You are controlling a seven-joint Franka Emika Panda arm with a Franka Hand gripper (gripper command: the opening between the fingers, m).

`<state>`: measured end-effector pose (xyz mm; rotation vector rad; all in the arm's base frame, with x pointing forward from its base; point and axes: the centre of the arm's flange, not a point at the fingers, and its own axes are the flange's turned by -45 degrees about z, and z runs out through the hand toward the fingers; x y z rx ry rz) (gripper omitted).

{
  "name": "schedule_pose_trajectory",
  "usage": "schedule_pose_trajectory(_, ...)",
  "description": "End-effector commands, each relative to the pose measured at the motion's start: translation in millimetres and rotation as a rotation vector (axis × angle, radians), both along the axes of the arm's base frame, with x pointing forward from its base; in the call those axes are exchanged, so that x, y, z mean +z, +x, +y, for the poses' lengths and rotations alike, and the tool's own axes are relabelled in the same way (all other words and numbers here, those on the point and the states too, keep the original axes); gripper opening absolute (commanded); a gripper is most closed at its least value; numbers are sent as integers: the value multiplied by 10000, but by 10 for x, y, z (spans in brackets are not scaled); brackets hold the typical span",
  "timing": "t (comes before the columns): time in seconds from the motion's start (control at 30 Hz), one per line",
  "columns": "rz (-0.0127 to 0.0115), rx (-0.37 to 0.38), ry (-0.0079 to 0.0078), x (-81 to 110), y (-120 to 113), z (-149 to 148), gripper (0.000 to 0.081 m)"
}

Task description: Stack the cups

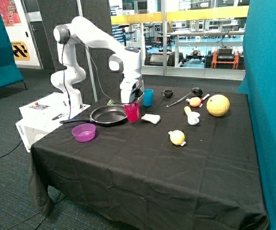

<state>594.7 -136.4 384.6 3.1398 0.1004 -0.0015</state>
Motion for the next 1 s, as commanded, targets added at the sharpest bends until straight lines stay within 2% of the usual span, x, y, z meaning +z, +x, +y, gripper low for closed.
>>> schedule_pose_trajectory(0.0, -10, 678, 3, 168, 15, 349, 0)
schedule_pose_trajectory(0.47, -9, 1751, 3, 287, -8, 876, 0)
schedule_pose_trajectory(0.97, -9, 2687, 4, 356, -65, 1313, 0)
